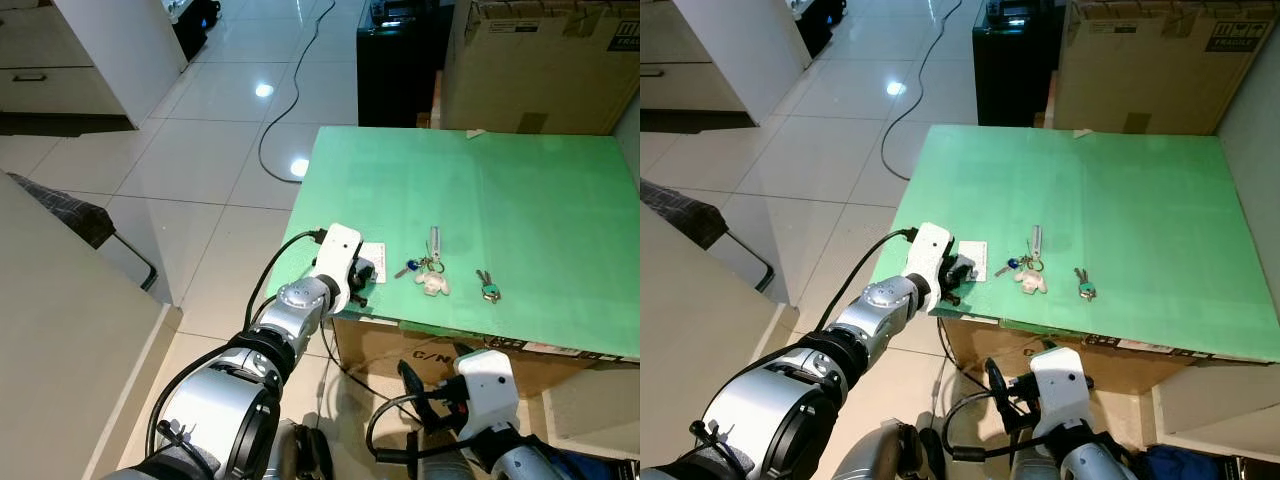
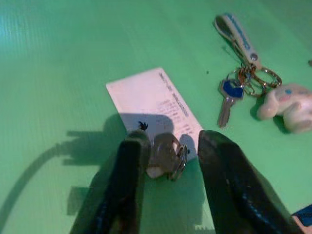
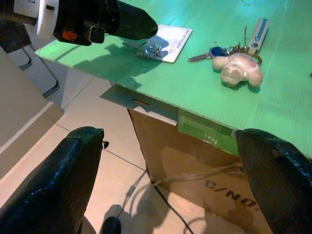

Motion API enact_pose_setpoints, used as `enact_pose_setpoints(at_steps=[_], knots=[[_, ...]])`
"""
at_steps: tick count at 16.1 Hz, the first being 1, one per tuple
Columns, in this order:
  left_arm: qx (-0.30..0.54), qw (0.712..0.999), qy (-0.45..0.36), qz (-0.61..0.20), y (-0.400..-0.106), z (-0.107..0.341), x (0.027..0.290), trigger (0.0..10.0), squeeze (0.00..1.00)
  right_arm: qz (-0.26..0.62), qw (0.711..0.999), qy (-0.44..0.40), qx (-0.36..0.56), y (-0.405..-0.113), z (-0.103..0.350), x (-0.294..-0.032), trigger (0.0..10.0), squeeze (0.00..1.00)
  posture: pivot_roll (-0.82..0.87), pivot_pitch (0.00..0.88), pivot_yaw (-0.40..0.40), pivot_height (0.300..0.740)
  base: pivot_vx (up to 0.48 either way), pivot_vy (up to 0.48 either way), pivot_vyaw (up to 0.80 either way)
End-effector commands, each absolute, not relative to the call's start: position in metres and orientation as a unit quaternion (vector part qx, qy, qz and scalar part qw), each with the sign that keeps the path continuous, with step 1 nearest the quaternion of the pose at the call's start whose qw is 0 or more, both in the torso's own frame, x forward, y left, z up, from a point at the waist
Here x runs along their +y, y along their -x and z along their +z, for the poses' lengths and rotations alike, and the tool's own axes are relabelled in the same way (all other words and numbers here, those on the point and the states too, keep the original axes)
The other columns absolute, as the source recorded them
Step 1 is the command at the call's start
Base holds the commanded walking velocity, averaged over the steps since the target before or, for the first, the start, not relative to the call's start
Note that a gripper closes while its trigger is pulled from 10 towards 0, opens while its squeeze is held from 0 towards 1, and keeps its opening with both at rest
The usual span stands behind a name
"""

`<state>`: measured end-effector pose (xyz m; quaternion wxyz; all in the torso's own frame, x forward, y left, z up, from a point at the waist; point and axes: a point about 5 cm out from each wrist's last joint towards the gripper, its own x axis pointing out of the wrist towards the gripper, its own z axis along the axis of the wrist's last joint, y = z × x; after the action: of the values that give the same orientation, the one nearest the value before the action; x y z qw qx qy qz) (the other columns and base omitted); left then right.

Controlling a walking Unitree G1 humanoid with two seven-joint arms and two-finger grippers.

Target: Hang keys on a hook

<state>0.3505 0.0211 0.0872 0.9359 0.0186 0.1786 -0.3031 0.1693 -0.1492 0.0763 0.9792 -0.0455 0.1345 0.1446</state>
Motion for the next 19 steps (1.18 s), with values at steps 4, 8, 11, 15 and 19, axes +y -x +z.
enact_pose_setpoints(at_steps=[4, 8, 11, 15, 19], knots=[[0.2, 0.907, 0.02, -0.371, -0.326, 0.089, -0.037, 10.0, 1.0, 0.149, 0.98, 0.041, 0.122, -0.167, 0.083, -0.146, 10.0, 0.0, -0.31, 0.231, 0.177, 0.686, 0.0, 0.0, 0.0], [0.207, 0.901, 0.0, -0.381, -0.322, 0.084, -0.039, 10.0, 0.0, 0.151, 0.98, 0.041, 0.124, -0.166, 0.082, -0.145, 10.0, 0.0, -0.32, 0.237, 0.178, 0.686, 0.0, 0.0, 0.0], [0.2, 0.905, -0.011, -0.375, -0.32, 0.083, -0.041, 10.0, 0.0, 0.157, 0.979, 0.041, 0.12, -0.164, 0.085, -0.142, 10.0, 0.0, -0.32, 0.245, 0.178, 0.686, 0.0, 0.0, 0.0], [0.193, 0.907, -0.029, -0.374, -0.319, 0.082, -0.042, 10.0, 0.0, 0.162, 0.979, 0.042, 0.119, -0.161, 0.087, -0.141, 10.0, 0.0, -0.33, 0.251, 0.178, 0.686, 0.0, 0.0, 0.0], [0.191, 0.908, -0.015, -0.372, -0.318, 0.084, -0.048, 10.0, 0.0, 0.164, 0.978, 0.045, 0.119, -0.156, 0.09, -0.138, 10.0, 0.0, -0.35, 0.27, 0.18, 0.686, 0.0, 0.0, 0.0]])
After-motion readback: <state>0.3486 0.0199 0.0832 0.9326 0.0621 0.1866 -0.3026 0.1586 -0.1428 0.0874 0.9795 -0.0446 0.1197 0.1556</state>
